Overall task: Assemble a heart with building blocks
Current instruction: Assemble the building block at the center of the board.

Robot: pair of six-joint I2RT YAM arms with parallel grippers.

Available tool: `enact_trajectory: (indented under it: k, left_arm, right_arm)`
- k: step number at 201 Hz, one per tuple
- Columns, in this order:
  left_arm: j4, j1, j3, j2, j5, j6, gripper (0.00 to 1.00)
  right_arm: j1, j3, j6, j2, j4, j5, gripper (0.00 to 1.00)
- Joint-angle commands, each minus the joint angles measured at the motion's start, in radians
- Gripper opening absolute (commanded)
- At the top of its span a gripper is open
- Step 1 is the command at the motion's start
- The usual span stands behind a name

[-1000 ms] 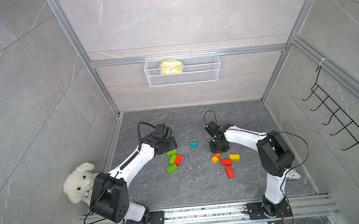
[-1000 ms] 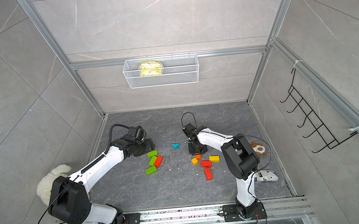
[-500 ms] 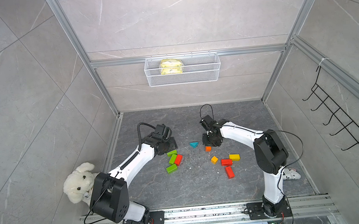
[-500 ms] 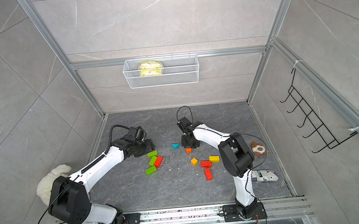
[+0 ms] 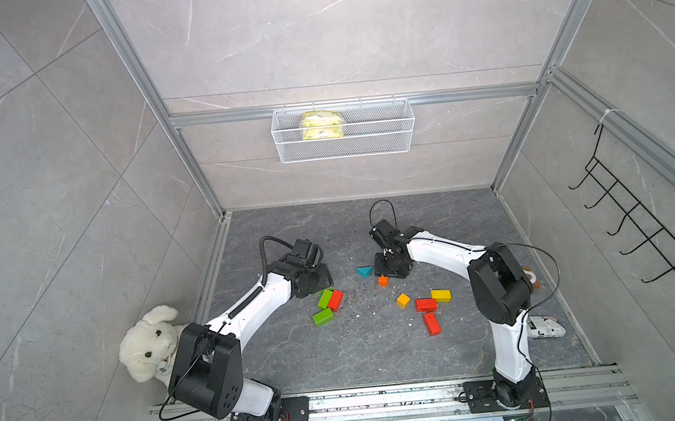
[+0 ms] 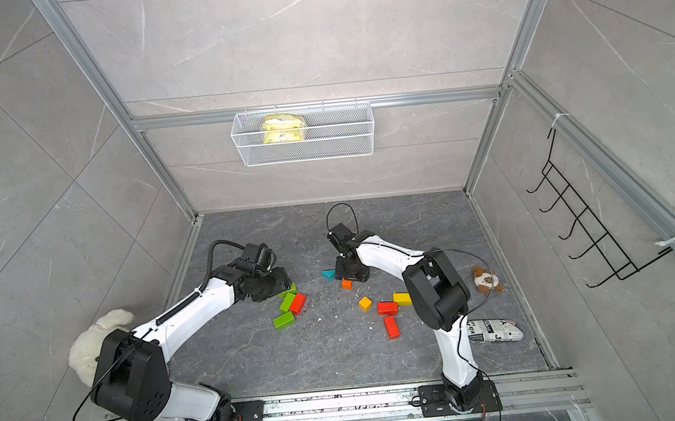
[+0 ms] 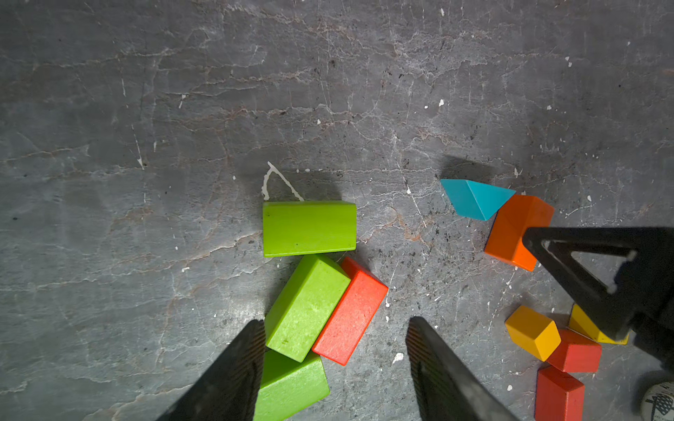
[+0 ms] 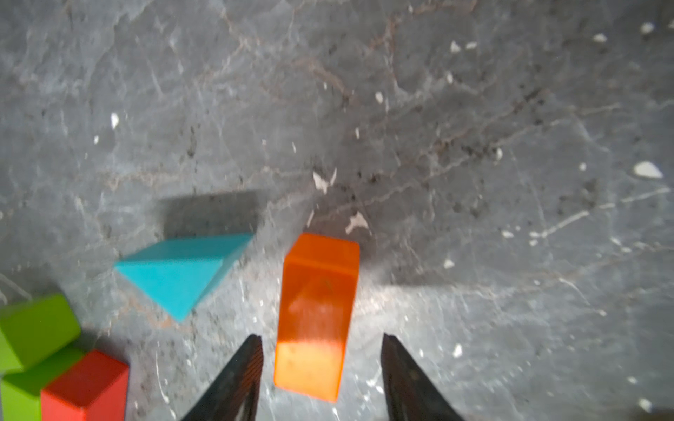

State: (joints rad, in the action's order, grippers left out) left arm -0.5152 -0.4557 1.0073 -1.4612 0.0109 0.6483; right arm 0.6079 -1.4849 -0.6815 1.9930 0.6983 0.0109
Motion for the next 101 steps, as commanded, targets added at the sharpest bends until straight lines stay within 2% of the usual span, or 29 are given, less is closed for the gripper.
enact_trajectory:
  k: [1, 16, 61, 101]
  left_arm:
    - [0.005, -0.003, 0.008, 0.005, 0.018, 0.003, 0.64]
    - [-0.001, -0.002, 0.008, 0.007, 0.015, -0.002, 0.64]
    - [-0.022, -0.003, 0.023, 0.006, 0.004, -0.011, 0.62]
    - [-0.029, -0.003, 0.043, -0.004, 0.005, -0.001, 0.6]
  right_arm:
    - [0.004, 0.075, 0.065, -0.1, -0.025, -0.005, 0.42]
    - [0.003, 0.115, 0.102, -0.118, -0.037, -0.025, 0.35]
    - [-0.021, 0.153, 0.172, -0.11, -0.057, -0.048, 0.3]
    - [-0.054, 0.102, 0.217, -0.042, -0.016, -0.011, 0.28]
